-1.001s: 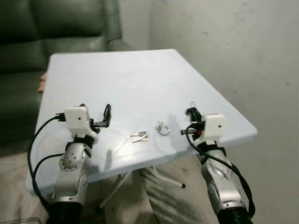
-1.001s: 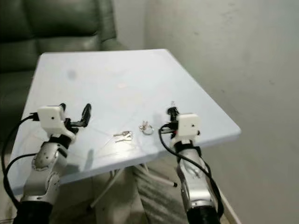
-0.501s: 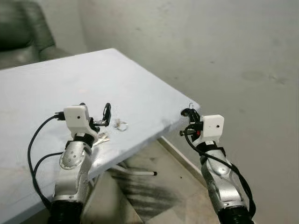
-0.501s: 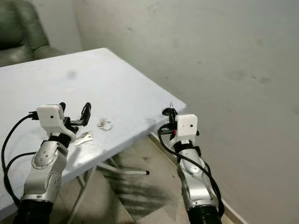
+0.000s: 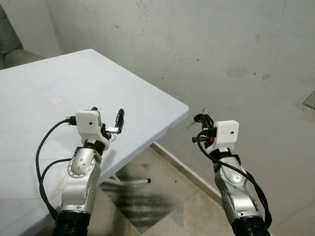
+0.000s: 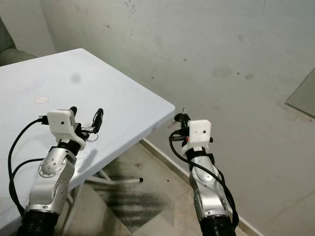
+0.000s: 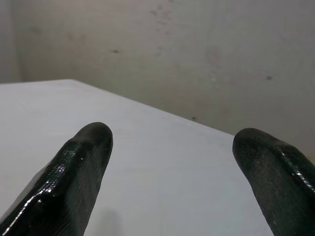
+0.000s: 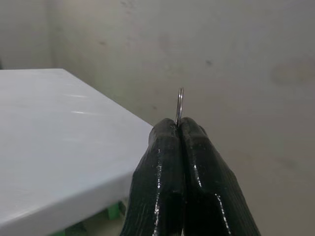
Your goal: Hang keys on a hook
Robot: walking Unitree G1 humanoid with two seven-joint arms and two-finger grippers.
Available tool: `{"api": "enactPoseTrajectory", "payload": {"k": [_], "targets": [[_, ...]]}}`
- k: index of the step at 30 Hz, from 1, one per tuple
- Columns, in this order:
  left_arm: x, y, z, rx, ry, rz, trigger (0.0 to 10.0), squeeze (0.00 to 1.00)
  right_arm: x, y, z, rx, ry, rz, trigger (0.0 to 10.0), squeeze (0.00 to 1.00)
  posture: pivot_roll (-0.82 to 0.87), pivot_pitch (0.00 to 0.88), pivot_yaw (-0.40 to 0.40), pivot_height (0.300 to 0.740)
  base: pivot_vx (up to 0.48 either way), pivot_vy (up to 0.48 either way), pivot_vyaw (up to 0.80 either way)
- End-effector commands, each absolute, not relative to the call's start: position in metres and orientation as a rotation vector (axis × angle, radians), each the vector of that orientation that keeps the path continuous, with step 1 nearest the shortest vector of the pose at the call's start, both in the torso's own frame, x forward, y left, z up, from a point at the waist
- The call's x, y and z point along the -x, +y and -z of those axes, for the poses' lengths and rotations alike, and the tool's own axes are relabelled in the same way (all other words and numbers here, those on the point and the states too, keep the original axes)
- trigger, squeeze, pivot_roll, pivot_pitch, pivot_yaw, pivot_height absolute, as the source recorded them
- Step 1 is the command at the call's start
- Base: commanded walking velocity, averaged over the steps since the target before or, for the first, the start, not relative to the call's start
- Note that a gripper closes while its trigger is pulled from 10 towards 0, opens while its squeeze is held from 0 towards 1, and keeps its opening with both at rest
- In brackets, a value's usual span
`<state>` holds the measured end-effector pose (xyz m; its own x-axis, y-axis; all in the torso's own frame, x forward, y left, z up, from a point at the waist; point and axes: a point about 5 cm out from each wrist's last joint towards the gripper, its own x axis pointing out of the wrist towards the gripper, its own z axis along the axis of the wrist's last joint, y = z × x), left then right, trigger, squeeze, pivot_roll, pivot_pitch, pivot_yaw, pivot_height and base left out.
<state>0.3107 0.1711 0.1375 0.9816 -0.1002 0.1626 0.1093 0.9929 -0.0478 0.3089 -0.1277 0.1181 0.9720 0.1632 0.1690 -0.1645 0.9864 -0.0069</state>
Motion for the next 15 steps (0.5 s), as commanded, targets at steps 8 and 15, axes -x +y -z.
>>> {"api": "enactPoseTrajectory", "payload": {"k": [8, 15], "targets": [[-0.313, 0.1612, -0.1401, 0.11, -0.172, 0.125, 10.0, 0.0, -0.3096, -0.1376, -0.1198, 0.013, -0.175, -0.148, 10.0, 0.0, -0.01, 0.0, -0.039, 0.74, 0.066, -0.258, -0.74], [-0.3146, 0.1621, -0.1375, 0.093, -0.154, 0.105, 10.0, 0.0, -0.3093, -0.1376, -0.1196, 0.015, -0.174, -0.15, 10.0, 0.0, -0.01, 0.0, -0.04, 0.74, 0.0, 0.0, -0.74]]}}
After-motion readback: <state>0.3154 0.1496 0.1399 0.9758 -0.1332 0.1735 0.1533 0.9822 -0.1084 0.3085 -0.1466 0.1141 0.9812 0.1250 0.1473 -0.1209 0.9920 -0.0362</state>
